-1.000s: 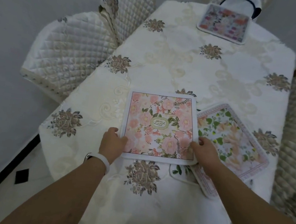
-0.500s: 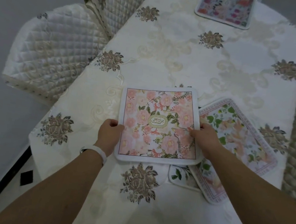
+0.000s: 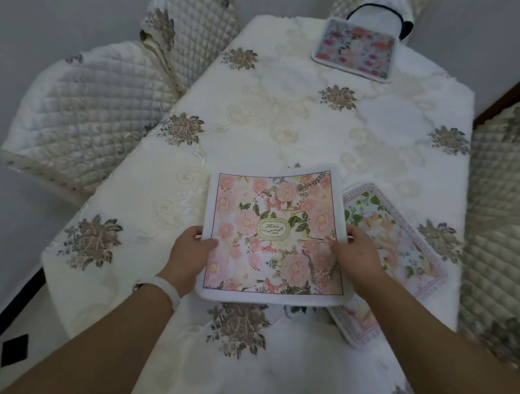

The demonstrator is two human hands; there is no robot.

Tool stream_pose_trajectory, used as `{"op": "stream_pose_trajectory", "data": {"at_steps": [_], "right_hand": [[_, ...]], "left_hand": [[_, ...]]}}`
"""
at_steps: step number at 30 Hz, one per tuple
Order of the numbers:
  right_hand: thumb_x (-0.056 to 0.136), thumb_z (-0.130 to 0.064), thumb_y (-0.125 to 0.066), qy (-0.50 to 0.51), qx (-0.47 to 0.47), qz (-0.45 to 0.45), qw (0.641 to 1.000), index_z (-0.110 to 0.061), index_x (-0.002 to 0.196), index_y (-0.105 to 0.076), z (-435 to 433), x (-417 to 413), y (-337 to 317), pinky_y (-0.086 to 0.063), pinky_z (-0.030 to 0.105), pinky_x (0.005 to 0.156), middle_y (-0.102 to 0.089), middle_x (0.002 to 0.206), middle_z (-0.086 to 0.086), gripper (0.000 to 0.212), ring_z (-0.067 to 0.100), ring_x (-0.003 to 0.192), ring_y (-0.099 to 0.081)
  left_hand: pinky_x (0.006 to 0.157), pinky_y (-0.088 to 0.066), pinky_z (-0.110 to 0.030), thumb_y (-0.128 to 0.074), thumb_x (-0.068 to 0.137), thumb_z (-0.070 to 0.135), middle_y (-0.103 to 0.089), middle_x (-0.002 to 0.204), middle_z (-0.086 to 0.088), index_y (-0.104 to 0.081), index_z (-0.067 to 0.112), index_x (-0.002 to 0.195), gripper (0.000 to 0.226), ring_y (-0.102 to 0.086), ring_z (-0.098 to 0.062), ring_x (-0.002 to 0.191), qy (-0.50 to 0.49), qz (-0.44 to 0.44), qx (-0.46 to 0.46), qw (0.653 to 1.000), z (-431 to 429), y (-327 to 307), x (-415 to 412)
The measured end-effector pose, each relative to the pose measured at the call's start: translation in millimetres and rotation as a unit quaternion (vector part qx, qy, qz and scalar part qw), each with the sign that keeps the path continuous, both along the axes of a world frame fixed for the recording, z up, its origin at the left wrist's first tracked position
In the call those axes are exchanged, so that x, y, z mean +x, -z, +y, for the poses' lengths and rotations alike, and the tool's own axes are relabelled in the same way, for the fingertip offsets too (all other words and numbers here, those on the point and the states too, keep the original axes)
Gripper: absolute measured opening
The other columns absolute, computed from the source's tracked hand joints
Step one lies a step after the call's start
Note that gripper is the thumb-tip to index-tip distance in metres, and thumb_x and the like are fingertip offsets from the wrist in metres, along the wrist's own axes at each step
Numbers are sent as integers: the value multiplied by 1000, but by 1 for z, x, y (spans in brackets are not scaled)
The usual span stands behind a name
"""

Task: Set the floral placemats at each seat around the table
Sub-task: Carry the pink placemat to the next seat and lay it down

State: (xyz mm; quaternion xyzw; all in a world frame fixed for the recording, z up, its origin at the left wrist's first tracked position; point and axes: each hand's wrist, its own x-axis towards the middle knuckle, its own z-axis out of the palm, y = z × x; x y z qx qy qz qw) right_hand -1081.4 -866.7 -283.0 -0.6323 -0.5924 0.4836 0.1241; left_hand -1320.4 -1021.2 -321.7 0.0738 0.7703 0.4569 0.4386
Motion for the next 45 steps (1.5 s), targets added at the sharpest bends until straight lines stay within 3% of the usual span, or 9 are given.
{"op": "stream_pose_trajectory", "data": {"at_steps": [5,8,10,18,24,28,35,39,45], "right_hand": [[93,-11,-62,36,26,11,999,-16,109,-57,-25,26,-33,-54,38,72,-62,97,6,18,22,75,-59],[90,-11,-64,74,38,32,996,-16,108,-60,-41,44,-53,-57,46,81,-65,100,6,19,26,86,-64],[88,-9,-63,97,47,39,993,-17,107,-62,-54,58,-62,-58,45,80,-67,102,5,20,27,90,-66],[88,-3,-62,212,58,69,973,-19,103,-61,-115,134,-80,-59,39,70,-69,97,3,22,23,82,-69],[90,-3,-61,285,67,84,952,-16,107,-62,-161,207,-88,-58,39,72,-70,98,1,21,23,83,-69],[87,-2,-61,317,70,95,941,-15,104,-64,-174,253,-91,-58,48,83,-71,100,6,21,29,88,-70],[89,1,-57,348,90,142,922,-16,101,-61,-193,362,-97,-55,37,72,-69,100,7,21,26,87,-68],[89,-1,-57,378,101,142,909,-15,103,-61,-209,449,-94,-55,35,69,-69,97,5,21,24,82,-69],[87,-2,-58,404,104,141,898,-18,102,-62,-233,570,-95,-58,37,68,-71,93,4,23,24,78,-71]], "left_hand": [[83,-58,-49,-60,91,8,-71,106,-11,-62,12,113,22,-70,-30,91,44,-14,43,998,-9,-28,6],[78,-58,-43,-58,93,9,-70,105,-8,-62,13,114,21,-69,-27,91,73,-6,73,995,-13,-44,14],[72,-56,-38,-57,94,9,-69,103,-7,-61,14,111,19,-68,-26,89,93,-3,86,992,-14,-53,20],[80,-58,-51,-58,93,7,-71,102,-13,-62,16,105,16,-71,-32,86,178,-24,106,978,-10,-68,79],[79,-59,-53,-58,93,5,-73,100,-14,-61,13,111,20,-72,-33,85,240,-44,117,963,-15,-83,146],[77,-59,-53,-57,93,5,-73,100,-16,-60,11,111,19,-73,-34,83,259,-56,134,955,-19,-98,188],[59,-57,-36,-57,93,3,-72,96,-16,-59,11,108,17,-73,-28,71,287,-16,152,946,-21,-121,299],[69,-60,-47,-56,94,5,-72,98,-16,-57,11,112,19,-73,-33,77,313,-7,147,938,-23,-123,395],[68,-60,-47,-56,94,6,-74,93,-13,-60,13,106,15,-74,-31,74,336,0,142,931,-24,-123,519]]}}
